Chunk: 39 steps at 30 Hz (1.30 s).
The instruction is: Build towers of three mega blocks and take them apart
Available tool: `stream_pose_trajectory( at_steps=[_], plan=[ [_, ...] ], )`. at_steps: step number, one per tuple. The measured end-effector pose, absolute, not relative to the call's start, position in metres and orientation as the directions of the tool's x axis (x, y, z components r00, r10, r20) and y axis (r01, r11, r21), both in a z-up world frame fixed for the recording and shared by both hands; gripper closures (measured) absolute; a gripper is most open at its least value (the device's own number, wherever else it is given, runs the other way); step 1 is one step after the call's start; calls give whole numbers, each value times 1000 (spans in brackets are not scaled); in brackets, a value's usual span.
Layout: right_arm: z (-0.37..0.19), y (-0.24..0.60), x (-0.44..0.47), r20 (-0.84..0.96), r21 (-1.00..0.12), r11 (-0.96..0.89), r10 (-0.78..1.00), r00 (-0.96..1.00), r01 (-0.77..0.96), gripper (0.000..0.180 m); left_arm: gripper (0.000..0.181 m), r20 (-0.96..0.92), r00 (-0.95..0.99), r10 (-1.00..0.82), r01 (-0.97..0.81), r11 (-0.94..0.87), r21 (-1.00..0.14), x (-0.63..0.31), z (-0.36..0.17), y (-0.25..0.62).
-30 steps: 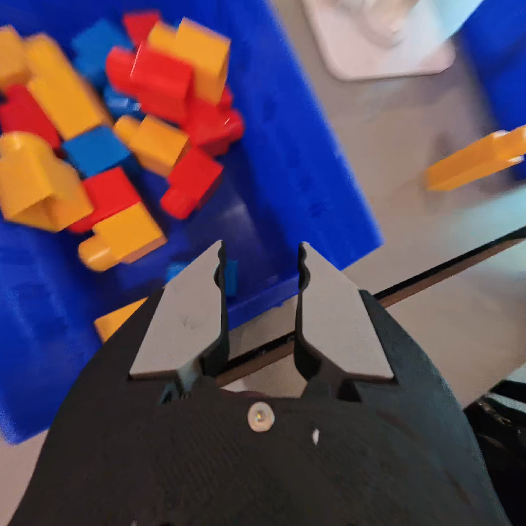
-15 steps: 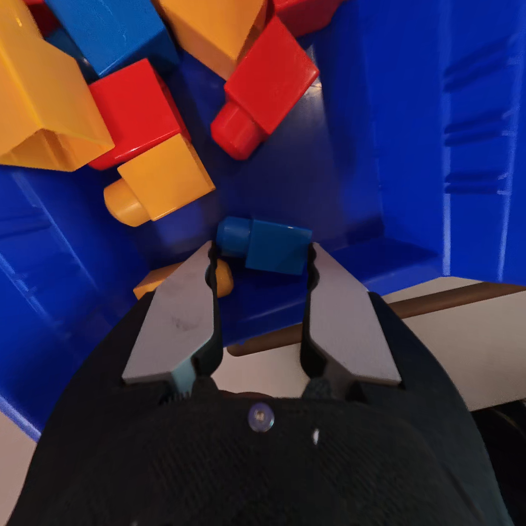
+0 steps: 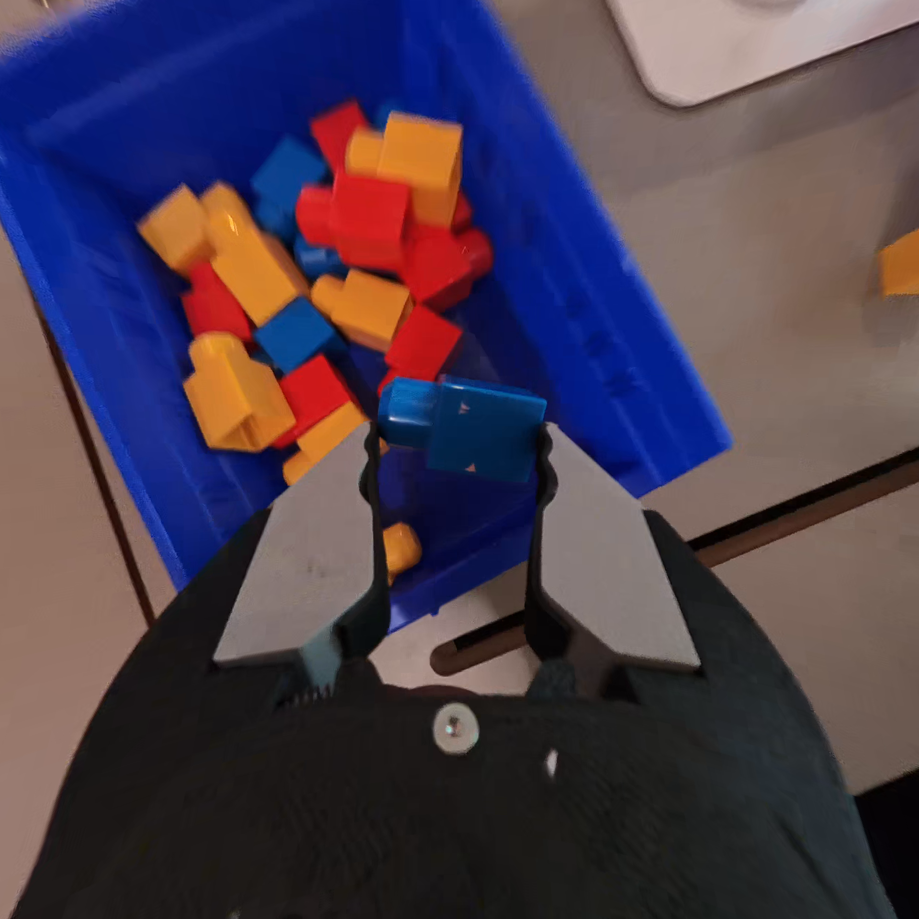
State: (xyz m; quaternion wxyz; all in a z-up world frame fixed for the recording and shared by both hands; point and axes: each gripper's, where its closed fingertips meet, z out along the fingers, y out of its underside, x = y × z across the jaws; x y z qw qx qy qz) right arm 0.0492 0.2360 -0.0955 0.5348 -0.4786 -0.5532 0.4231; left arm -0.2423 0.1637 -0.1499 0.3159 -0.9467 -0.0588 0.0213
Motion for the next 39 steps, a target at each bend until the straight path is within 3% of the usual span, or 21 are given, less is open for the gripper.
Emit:
stream_pose_trajectory(
  at_steps=[4, 7, 11, 16, 23, 28, 32, 35, 39],
  plan=[
    [-103, 224, 45, 99, -986, 106, 993, -61, 131, 122, 119, -289, 956, -43, -242, -669, -703, -201, -113, 175],
    [-109, 208, 43, -17, -984, 10, 988, -156, 176, 121, 119, -569, 810, -141, -542, -548, -637, -156, -101, 182],
    [-107, 195, 44, -147, -976, -101, 959, -244, 192, 120, 119, -657, 686, -313, -727, -333, -600, -66, -107, 189],
    [-108, 194, 44, -292, -948, -234, 911, -292, 216, 115, 119, -735, 559, -384, -825, -168, -540, 2, -118, 199],
    [-123, 197, 41, -387, -905, -306, 881, -271, 296, 108, 119, -783, 459, -419, -878, -80, -472, 44, -134, 210],
    [-134, 204, 40, -390, -891, -309, 895, -215, 331, 123, 119, -789, 460, -408, -873, -45, -485, 55, -134, 215],
    [-142, 207, 38, -416, -875, -334, 889, -190, 351, 123, 119, -783, 474, -404, -868, -66, -491, 56, -137, 217],
    [-143, 205, 38, -420, -875, -333, 883, -208, 352, 146, 119, -790, 468, -396, -874, -72, -481, 56, -139, 219],
    [-143, 208, 39, -389, -885, -304, 899, -201, 354, 146, 119, -797, 470, -379, -872, -60, -486, 58, -137, 221]
  ],
)
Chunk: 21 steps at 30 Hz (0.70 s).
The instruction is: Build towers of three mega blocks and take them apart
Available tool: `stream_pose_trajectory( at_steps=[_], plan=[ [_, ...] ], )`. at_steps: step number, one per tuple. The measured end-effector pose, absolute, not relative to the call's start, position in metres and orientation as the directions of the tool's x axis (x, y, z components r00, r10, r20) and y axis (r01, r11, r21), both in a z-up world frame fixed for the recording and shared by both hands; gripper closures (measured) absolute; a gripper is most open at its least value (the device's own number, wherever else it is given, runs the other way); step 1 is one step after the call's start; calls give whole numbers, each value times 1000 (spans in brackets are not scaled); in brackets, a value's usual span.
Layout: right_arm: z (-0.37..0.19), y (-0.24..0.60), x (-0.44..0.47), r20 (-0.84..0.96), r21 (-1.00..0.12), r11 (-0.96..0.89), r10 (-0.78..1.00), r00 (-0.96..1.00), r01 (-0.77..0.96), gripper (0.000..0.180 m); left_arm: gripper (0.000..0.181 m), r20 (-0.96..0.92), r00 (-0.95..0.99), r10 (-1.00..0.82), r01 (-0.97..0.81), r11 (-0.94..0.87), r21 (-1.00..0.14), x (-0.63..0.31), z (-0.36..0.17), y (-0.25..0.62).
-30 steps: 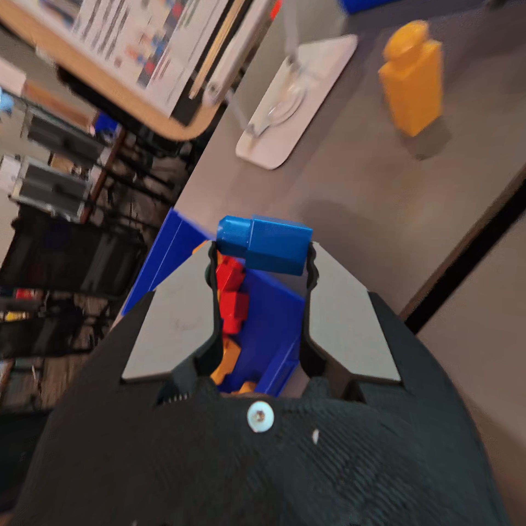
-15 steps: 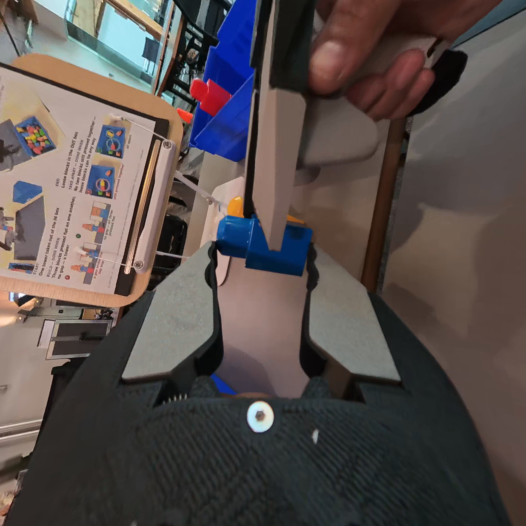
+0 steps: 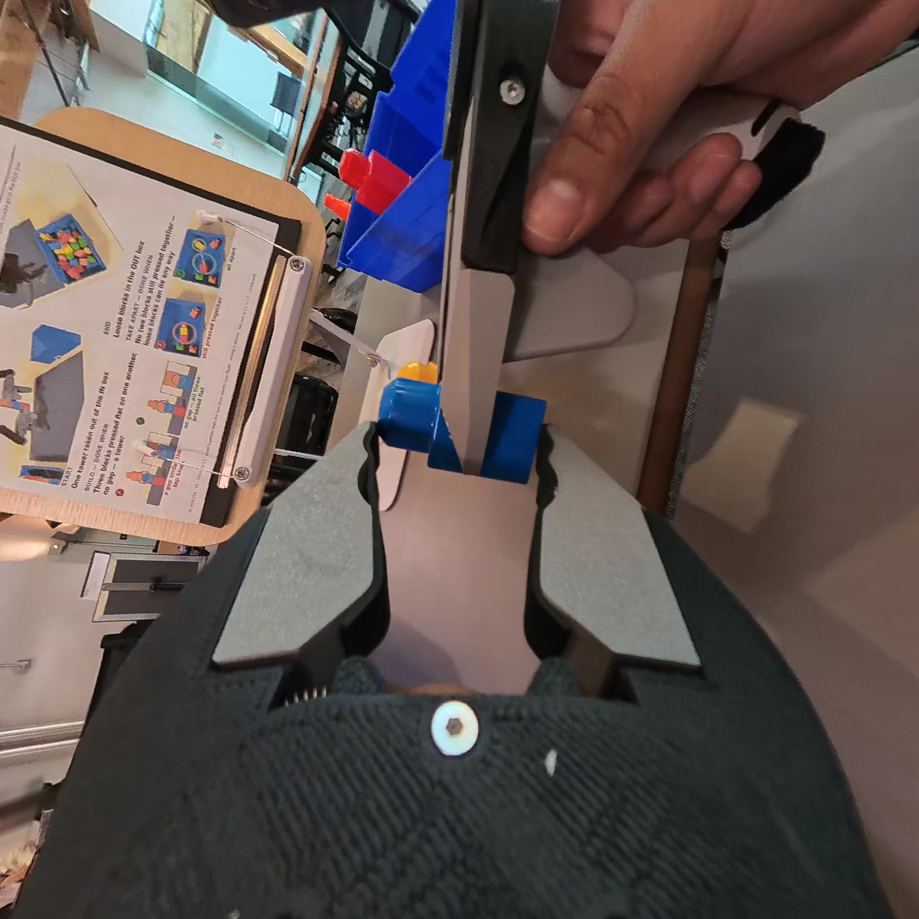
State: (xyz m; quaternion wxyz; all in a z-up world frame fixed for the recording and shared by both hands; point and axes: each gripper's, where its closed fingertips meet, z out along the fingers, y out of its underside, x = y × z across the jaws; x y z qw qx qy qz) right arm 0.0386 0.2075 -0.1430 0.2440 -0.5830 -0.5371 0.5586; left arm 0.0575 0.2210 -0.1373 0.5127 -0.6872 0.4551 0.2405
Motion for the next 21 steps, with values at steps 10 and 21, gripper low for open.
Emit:
stream_pose_trajectory(
  at_steps=[10, 21],
  plan=[
    [-98, 254, 61, -325, -936, -297, 935, -141, 191, 147, 98, -442, 798, -409, -561, -240, -792, 40, -136, 239],
    [-91, 293, 73, -337, -937, -330, 940, -53, 111, 146, 79, 85, 899, -431, -173, -526, -833, 30, -207, 313]
  ],
)
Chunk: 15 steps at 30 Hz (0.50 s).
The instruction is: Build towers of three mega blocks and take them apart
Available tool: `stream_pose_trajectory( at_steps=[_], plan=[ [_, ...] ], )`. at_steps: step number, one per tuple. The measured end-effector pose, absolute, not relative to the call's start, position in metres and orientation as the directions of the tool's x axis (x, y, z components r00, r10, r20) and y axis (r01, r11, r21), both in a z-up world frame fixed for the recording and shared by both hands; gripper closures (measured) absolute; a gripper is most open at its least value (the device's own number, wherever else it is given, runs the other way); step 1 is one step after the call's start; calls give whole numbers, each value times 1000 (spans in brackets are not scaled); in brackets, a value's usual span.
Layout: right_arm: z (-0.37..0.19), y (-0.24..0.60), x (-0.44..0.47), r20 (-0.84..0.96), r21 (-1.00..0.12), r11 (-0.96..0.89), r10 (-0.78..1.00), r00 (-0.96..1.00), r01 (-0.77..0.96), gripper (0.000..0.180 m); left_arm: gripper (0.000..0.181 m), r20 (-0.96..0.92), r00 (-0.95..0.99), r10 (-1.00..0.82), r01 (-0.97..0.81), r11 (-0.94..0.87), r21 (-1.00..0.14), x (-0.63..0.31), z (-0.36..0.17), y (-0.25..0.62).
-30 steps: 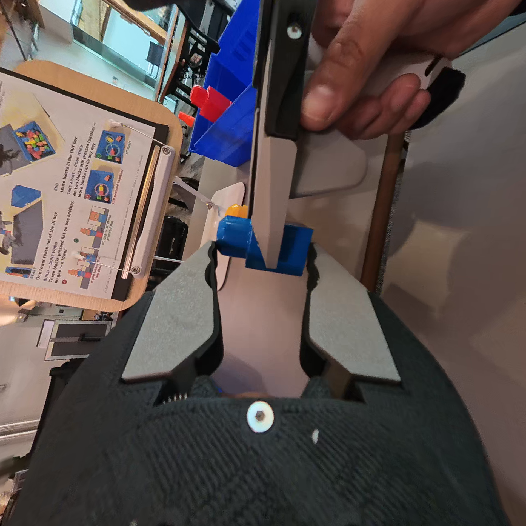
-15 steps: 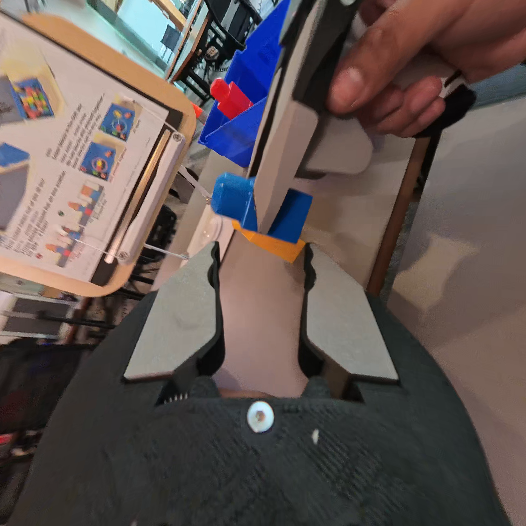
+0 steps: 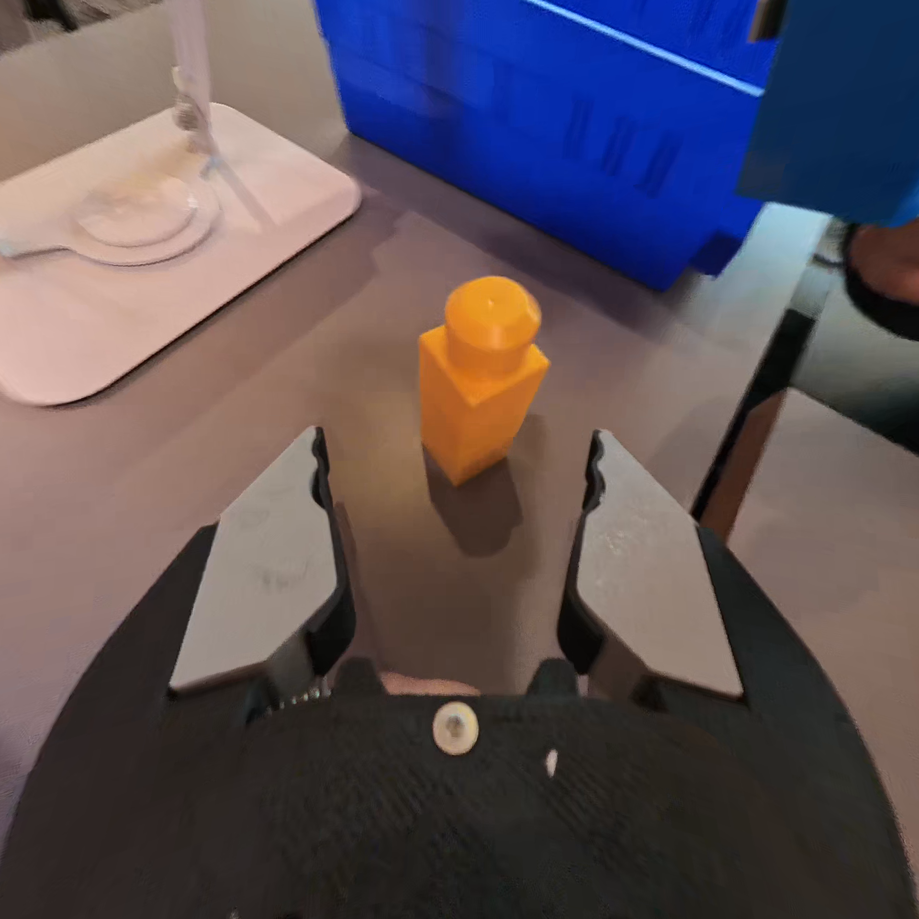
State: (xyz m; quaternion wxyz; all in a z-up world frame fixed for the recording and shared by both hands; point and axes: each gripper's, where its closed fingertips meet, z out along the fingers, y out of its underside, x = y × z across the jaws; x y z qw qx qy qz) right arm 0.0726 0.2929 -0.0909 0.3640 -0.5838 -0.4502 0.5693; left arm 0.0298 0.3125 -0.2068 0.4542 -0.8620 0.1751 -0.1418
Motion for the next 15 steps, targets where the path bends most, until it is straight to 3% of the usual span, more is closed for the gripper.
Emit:
stream_pose_trajectory(
  at_steps=[4, 15],
  plan=[
    [-83, 295, 77, -344, -938, -338, 936, -71, 80, 146, 110, 99, 785, -611, -288, -503, -815, 48, -215, 312],
    [-76, 290, 78, -341, -940, -335, 933, -115, 68, 146, 133, 114, 603, -790, -423, -437, -794, 53, -231, 314]
  ],
)
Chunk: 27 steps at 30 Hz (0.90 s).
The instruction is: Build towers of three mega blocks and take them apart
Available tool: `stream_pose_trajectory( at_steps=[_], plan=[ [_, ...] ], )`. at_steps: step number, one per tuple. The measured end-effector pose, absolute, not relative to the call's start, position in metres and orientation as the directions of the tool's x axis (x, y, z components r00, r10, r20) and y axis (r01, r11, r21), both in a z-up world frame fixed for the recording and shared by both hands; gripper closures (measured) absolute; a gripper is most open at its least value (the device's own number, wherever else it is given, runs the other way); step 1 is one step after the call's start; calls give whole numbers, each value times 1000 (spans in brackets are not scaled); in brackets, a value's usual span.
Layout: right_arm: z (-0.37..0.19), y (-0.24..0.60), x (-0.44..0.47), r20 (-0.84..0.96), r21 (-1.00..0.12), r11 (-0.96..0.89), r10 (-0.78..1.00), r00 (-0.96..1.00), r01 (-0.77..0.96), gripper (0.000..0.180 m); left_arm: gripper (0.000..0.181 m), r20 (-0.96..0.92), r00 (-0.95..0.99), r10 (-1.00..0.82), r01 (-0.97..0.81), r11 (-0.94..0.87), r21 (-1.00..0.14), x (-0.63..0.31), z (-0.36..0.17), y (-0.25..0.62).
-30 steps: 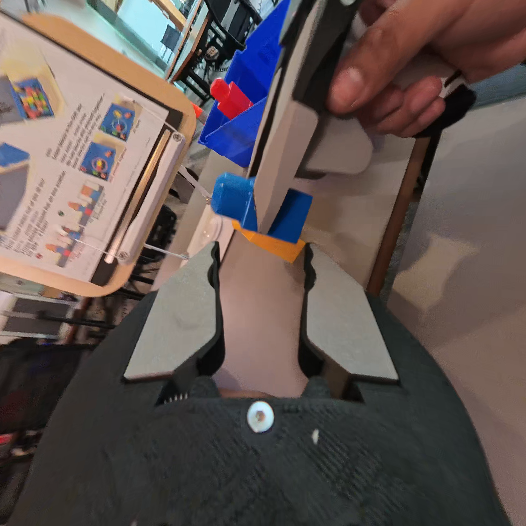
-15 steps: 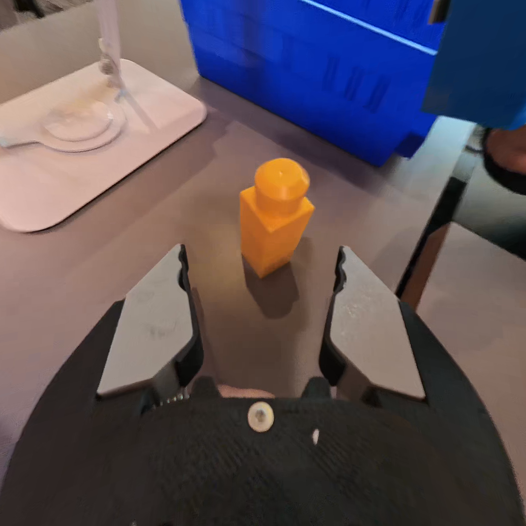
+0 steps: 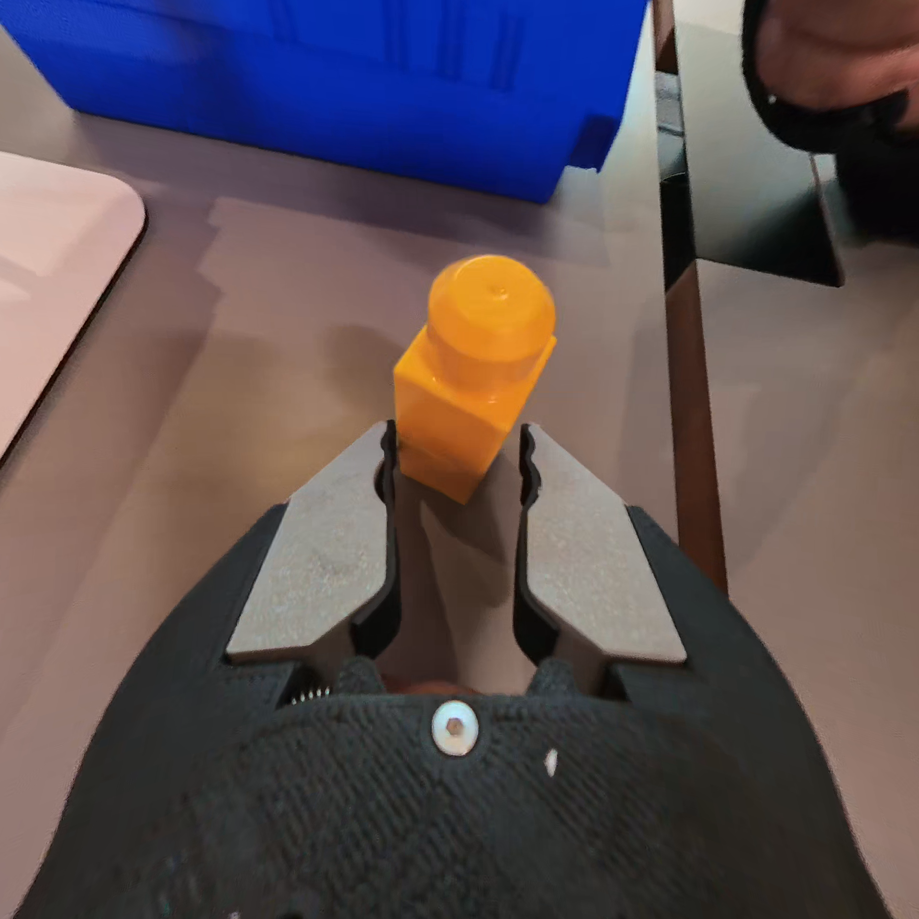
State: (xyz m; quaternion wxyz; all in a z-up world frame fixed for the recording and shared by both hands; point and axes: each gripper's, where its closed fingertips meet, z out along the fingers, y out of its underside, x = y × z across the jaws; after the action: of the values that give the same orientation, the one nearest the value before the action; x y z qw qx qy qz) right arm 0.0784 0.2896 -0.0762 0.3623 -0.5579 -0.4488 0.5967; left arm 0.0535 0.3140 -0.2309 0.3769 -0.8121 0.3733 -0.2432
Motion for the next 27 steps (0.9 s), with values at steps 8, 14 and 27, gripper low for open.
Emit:
stream_pose_trajectory(
  at_steps=[8, 14, 27],
  plan=[
    [-74, 285, 78, -355, -935, -351, 922, -157, 54, 146, 145, 53, 584, -810, -462, -385, -799, 60, -231, 314],
    [-86, 287, 73, -320, -946, -309, 939, -128, 99, 146, 146, 25, 619, -785, -461, -388, -798, 68, -231, 312],
    [-111, 286, 63, -216, -963, -197, 972, -93, 181, 146, 147, 58, 570, -820, -396, -336, -855, 110, -212, 283]
  ],
)
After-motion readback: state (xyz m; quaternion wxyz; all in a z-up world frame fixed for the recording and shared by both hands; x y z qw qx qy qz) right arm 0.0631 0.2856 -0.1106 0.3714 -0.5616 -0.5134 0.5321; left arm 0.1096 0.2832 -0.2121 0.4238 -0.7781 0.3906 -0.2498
